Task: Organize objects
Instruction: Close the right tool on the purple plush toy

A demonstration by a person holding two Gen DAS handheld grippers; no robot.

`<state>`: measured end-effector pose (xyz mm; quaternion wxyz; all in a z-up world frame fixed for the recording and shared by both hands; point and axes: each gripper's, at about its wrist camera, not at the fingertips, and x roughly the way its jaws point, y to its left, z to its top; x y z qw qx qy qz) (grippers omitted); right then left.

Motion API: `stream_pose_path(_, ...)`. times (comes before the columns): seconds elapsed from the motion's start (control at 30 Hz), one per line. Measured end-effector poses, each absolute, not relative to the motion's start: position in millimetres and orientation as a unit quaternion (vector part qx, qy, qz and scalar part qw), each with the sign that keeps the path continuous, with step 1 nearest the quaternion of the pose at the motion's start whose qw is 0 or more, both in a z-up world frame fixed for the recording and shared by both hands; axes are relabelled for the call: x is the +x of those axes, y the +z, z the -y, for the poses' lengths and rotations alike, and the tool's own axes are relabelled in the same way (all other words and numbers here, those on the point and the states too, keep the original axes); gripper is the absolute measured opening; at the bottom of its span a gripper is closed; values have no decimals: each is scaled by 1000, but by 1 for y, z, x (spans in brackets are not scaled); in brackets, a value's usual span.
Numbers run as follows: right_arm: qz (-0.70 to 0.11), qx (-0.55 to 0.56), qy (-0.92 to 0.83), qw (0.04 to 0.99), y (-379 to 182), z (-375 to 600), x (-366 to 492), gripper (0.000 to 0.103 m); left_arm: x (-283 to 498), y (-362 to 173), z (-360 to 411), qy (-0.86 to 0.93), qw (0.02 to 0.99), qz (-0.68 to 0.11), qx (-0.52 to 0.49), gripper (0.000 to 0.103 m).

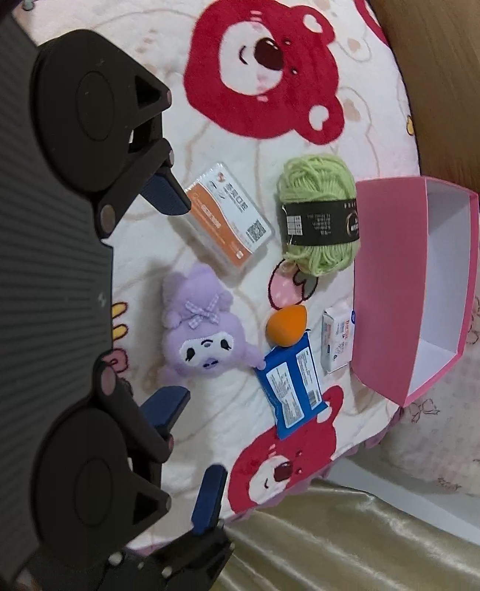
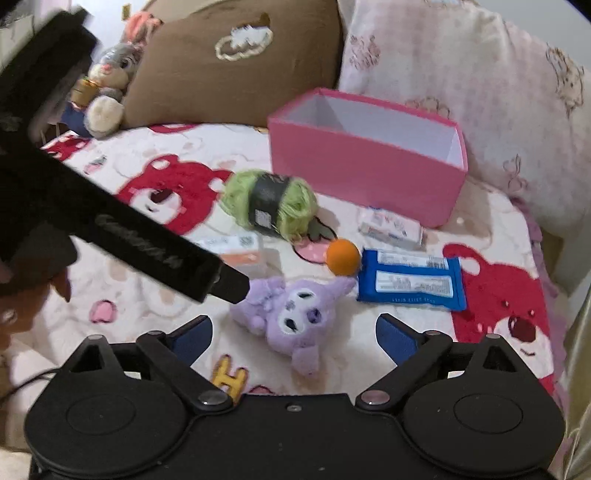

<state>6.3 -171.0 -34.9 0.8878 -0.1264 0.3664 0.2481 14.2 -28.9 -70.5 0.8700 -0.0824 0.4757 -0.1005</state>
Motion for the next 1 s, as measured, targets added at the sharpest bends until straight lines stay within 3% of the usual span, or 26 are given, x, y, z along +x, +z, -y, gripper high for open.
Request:
stream_pose_path(0.17,-389,-113,265,875,-67,168,25,92,24,-88,30,-116,872,-466,-100,93)
stream_pose_path(0.3,-399,-94,276,869,-82,166,34,92,30,-104,22,-116,863,-470,-140,81)
stream_pose_path(0.5,-404,-74,272,871,-99,170,44,92,35,-123,14,-88,870,-459,-158,81)
stream_pose_path(0.57,-410,-71,269,868,-103,169,47,85,37,-129,15,-99,867,-460,-166,80)
stream_pose_path(0.63,-414,-71,265,868,-106,168,48,77,38,-135,17,-103,866,-461,-166,57)
stream_pose_path(0.7,-418,-71,259,868,-108,167,50,62,39,-142,18,-112,856,-470,-183,43)
stream_pose_path(0.83,-418,-71,251,870,-108,165,51,55,39,-146,18,-113,857,-469,-181,36)
stream_pose_path(1.0,-415,-82,244,872,-108,161,48,54,40,-147,23,-109,861,-469,-167,37)
